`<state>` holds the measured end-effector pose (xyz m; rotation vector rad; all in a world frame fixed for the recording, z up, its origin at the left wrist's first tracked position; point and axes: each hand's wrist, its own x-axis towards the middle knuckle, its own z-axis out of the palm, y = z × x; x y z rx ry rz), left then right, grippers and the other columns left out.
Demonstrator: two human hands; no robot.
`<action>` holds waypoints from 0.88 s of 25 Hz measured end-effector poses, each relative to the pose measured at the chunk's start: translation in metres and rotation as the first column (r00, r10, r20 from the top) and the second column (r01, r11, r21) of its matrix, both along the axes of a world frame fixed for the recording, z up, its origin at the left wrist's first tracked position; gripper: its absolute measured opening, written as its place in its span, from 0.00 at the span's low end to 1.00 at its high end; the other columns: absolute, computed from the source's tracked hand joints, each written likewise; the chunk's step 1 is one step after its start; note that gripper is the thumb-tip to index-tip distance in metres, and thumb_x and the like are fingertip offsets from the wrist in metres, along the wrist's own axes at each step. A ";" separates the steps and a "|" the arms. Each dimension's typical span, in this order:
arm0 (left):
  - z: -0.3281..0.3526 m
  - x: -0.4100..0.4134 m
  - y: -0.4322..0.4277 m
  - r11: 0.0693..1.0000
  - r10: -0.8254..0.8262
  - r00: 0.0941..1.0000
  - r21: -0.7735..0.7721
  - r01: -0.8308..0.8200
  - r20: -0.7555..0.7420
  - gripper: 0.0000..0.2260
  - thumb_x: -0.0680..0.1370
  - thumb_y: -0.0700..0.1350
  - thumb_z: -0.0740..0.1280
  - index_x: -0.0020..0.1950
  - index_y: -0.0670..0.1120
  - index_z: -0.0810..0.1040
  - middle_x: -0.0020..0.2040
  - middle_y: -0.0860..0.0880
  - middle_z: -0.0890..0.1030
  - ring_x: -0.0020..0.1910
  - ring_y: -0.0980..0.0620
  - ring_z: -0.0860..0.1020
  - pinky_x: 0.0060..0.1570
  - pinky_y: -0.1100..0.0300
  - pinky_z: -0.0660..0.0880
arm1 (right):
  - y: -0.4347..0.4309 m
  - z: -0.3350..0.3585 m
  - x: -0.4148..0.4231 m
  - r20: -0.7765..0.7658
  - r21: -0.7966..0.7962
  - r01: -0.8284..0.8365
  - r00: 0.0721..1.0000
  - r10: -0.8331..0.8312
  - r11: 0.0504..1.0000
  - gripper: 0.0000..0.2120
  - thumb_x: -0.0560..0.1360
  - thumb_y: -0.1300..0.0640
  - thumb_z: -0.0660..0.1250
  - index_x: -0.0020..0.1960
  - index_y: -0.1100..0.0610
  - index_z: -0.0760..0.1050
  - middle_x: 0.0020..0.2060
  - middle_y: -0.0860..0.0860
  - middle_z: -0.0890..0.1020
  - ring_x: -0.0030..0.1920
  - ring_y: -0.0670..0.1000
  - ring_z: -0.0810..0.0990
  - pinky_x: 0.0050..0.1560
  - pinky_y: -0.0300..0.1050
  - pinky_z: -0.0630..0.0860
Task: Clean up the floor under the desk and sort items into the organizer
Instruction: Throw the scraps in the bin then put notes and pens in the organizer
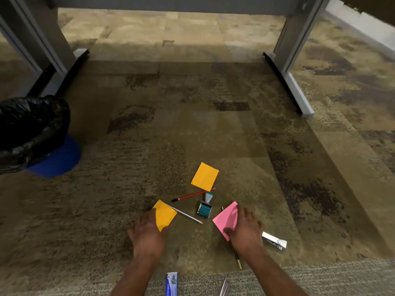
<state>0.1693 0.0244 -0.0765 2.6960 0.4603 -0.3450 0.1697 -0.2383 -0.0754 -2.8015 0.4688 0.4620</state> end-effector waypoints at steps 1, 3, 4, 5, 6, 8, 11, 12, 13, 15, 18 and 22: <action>0.000 0.002 -0.001 1.000 0.008 1.000 -0.002 -0.008 -0.016 0.31 0.76 0.53 0.68 0.78 0.50 0.64 0.75 0.47 0.68 0.75 0.45 0.63 0.70 0.45 0.57 | -0.001 0.002 0.003 0.013 -0.001 -0.001 1.000 0.001 1.000 0.40 0.71 0.43 0.70 0.76 0.52 0.56 0.68 0.51 0.69 0.69 0.55 0.67 0.67 0.55 0.65; -0.003 0.007 -0.001 1.000 0.014 0.999 0.005 -0.014 -0.034 0.32 0.76 0.52 0.68 0.78 0.50 0.62 0.75 0.47 0.67 0.75 0.44 0.62 0.70 0.44 0.56 | -0.002 0.005 0.008 0.032 0.020 0.012 0.999 -0.013 1.000 0.39 0.71 0.46 0.71 0.76 0.51 0.57 0.66 0.52 0.71 0.67 0.55 0.68 0.66 0.54 0.66; -0.005 0.008 -0.001 1.000 0.016 0.999 0.013 -0.016 -0.034 0.32 0.76 0.52 0.68 0.78 0.50 0.62 0.75 0.46 0.67 0.74 0.44 0.63 0.70 0.43 0.56 | -0.003 0.005 0.009 0.050 0.047 0.034 0.998 -0.037 0.998 0.37 0.71 0.49 0.71 0.75 0.50 0.58 0.65 0.52 0.72 0.67 0.55 0.69 0.65 0.54 0.68; -0.005 0.010 -0.002 1.000 0.022 0.999 0.017 -0.022 -0.031 0.33 0.75 0.51 0.69 0.78 0.50 0.61 0.75 0.46 0.67 0.74 0.44 0.63 0.70 0.43 0.57 | -0.004 0.004 0.009 0.080 0.098 0.071 0.994 -0.079 0.993 0.35 0.71 0.53 0.71 0.74 0.50 0.60 0.63 0.52 0.73 0.65 0.56 0.71 0.63 0.54 0.70; -0.005 0.013 -0.003 0.999 0.035 0.999 0.018 -0.035 -0.031 0.34 0.75 0.51 0.69 0.78 0.50 0.61 0.74 0.45 0.67 0.74 0.43 0.62 0.70 0.42 0.57 | -0.005 0.005 0.009 0.116 0.185 0.115 0.984 -0.138 0.976 0.32 0.71 0.57 0.71 0.72 0.50 0.63 0.61 0.52 0.76 0.62 0.56 0.75 0.59 0.52 0.73; -0.003 0.019 -0.004 0.995 0.096 0.994 0.002 -0.096 -0.047 0.36 0.73 0.50 0.72 0.78 0.49 0.60 0.74 0.44 0.66 0.74 0.42 0.62 0.70 0.42 0.58 | -0.010 0.012 0.012 0.131 0.438 0.209 0.947 -0.292 0.875 0.22 0.71 0.64 0.69 0.63 0.52 0.72 0.50 0.51 0.81 0.52 0.56 0.81 0.48 0.48 0.77; -0.007 0.023 0.003 0.969 0.226 0.973 -0.091 -0.229 -0.044 0.29 0.74 0.47 0.73 0.73 0.48 0.68 0.70 0.42 0.72 0.70 0.40 0.69 0.69 0.41 0.63 | -0.022 0.025 0.027 0.033 0.733 0.279 0.896 -0.442 0.620 0.10 0.71 0.69 0.71 0.46 0.56 0.79 0.41 0.52 0.83 0.45 0.57 0.82 0.40 0.45 0.76; -0.010 0.023 0.006 0.950 0.274 0.962 -0.149 -0.273 -0.015 0.23 0.75 0.45 0.72 0.69 0.48 0.73 0.66 0.42 0.76 0.65 0.39 0.73 0.67 0.40 0.66 | -0.024 0.028 0.034 0.013 0.792 0.285 0.876 -0.482 0.540 0.10 0.71 0.70 0.72 0.44 0.56 0.79 0.41 0.54 0.84 0.44 0.57 0.82 0.40 0.45 0.76; -0.011 0.023 0.008 0.930 0.315 0.949 -0.208 -0.303 0.027 0.18 0.76 0.44 0.70 0.65 0.48 0.76 0.62 0.42 0.80 0.60 0.39 0.77 0.64 0.40 0.70 | -0.025 0.032 0.041 0.007 0.833 0.280 0.857 -0.515 0.477 0.10 0.71 0.71 0.71 0.43 0.56 0.80 0.42 0.55 0.85 0.44 0.56 0.82 0.41 0.45 0.76; -0.004 0.025 0.006 0.890 0.391 0.910 -0.309 -0.335 0.139 0.11 0.78 0.44 0.68 0.60 0.47 0.81 0.55 0.42 0.83 0.53 0.38 0.80 0.57 0.43 0.74 | -0.015 0.038 0.052 0.021 0.876 0.247 0.839 -0.543 0.415 0.10 0.72 0.72 0.69 0.43 0.58 0.80 0.42 0.55 0.85 0.41 0.53 0.81 0.41 0.44 0.76; 0.026 0.037 -0.001 0.782 0.518 0.819 -0.524 -0.337 0.246 0.07 0.80 0.44 0.66 0.51 0.42 0.82 0.45 0.43 0.82 0.44 0.40 0.79 0.40 0.53 0.71 | 0.016 0.038 0.060 0.067 0.874 0.212 0.838 -0.542 0.437 0.12 0.72 0.73 0.67 0.42 0.57 0.80 0.41 0.55 0.84 0.40 0.50 0.80 0.39 0.43 0.74; 0.055 0.051 -0.012 0.623 0.464 0.875 -0.753 -0.210 0.141 0.13 0.81 0.44 0.65 0.39 0.41 0.77 0.32 0.47 0.74 0.32 0.49 0.70 0.31 0.57 0.64 | 0.052 0.032 0.064 0.051 0.877 0.218 0.844 -0.534 0.428 0.17 0.72 0.73 0.65 0.38 0.51 0.80 0.39 0.53 0.84 0.41 0.53 0.80 0.42 0.43 0.73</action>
